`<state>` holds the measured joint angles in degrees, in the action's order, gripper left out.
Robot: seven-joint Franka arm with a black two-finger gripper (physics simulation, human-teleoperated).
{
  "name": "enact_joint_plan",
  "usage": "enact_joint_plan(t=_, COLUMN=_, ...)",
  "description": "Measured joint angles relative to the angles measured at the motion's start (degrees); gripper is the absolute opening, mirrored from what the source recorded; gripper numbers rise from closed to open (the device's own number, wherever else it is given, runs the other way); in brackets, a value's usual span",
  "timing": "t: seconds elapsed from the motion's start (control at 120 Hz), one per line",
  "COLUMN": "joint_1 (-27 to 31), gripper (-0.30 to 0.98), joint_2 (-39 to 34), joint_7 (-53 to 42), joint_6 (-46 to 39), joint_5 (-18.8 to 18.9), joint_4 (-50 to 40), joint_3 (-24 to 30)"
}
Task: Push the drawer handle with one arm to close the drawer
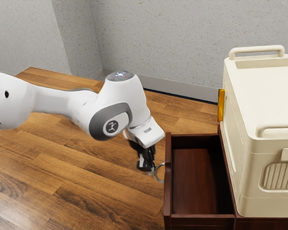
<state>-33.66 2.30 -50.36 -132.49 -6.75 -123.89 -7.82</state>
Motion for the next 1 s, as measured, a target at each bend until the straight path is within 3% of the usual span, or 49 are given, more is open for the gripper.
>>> enact_joint_plan(t=1.0, joint_1=0.29, gripper=-0.01, joint_2=17.16, joint_7=0.98, joint_6=-2.56, joint_5=-4.58, joint_4=19.57, joint_3=5.54)
